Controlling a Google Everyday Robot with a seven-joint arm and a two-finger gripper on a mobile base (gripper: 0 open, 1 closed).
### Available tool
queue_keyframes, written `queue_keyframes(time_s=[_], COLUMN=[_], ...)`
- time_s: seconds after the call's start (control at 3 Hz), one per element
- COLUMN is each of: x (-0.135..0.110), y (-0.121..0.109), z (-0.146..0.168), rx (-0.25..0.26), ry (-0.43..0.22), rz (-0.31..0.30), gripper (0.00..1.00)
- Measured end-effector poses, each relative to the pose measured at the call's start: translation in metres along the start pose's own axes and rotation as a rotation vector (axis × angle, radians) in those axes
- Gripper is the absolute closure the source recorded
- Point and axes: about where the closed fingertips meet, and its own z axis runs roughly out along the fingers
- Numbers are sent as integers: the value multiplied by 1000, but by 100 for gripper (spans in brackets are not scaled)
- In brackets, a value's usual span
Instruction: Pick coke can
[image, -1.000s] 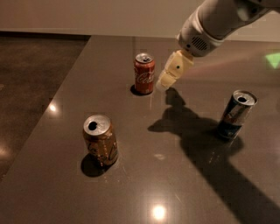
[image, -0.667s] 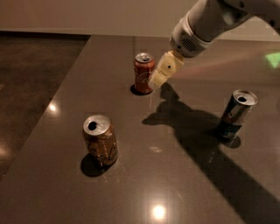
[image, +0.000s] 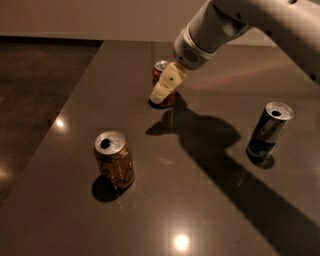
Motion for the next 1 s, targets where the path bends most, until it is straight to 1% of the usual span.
queue_keyframes(time_s=[0.33, 0.67, 1.0], x=[-6, -8, -10], y=[-3, -5, -7], z=[15, 23, 23], rx=[-4, -18, -36], ry=[16, 22, 23], rz=[-12, -16, -23], gripper=[0, 15, 39])
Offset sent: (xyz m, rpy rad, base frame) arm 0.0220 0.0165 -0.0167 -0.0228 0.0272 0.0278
